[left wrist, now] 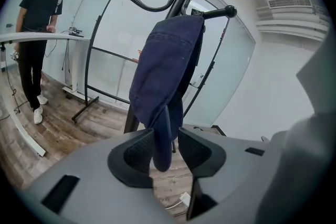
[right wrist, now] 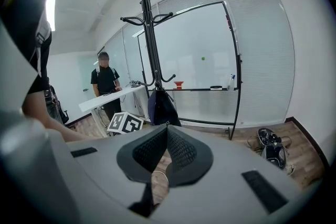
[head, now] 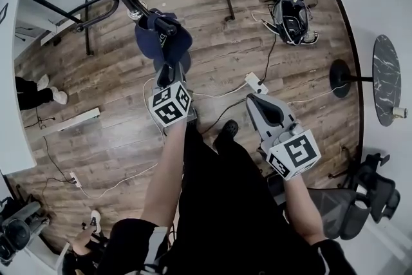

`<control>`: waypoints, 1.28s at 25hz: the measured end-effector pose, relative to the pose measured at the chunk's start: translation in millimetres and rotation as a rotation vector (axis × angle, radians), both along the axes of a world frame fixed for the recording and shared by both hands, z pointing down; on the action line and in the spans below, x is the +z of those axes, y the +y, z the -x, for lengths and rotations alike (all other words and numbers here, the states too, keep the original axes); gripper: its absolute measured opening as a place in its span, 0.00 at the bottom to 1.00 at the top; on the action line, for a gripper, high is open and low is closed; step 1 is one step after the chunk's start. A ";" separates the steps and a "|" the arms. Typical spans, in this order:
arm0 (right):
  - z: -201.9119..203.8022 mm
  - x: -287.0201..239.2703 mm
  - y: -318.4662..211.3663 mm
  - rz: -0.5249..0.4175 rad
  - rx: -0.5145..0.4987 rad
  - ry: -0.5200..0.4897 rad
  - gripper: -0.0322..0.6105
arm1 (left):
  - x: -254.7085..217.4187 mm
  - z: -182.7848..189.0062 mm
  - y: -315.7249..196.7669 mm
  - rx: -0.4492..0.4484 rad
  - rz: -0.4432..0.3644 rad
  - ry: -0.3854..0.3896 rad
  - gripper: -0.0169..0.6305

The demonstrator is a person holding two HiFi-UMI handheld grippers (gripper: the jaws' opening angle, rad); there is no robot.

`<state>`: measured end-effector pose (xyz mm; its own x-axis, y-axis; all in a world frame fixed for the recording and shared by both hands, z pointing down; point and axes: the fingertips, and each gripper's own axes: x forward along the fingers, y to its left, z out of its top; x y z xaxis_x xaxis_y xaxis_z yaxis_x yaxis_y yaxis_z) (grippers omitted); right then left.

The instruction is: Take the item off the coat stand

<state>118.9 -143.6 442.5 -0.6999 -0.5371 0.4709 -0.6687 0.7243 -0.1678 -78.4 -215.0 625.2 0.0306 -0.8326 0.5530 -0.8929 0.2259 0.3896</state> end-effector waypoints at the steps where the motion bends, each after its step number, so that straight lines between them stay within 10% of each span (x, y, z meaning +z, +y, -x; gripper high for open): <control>1: -2.3 0.2 -1.6 0.002 0.005 0.000 0.10 | 1.6 0.5 -1.6 -0.006 0.008 0.001 0.26; 32: 13.9 0.1 -1.3 0.009 0.062 -0.051 0.10 | 5.2 21.4 12.4 0.017 0.083 -0.006 0.08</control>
<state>105.0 -145.0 442.7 -0.6886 -0.5762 0.4403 -0.7028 0.6798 -0.2096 -99.8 -202.6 630.4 0.0411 -0.7830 0.6206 -0.8991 0.2419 0.3648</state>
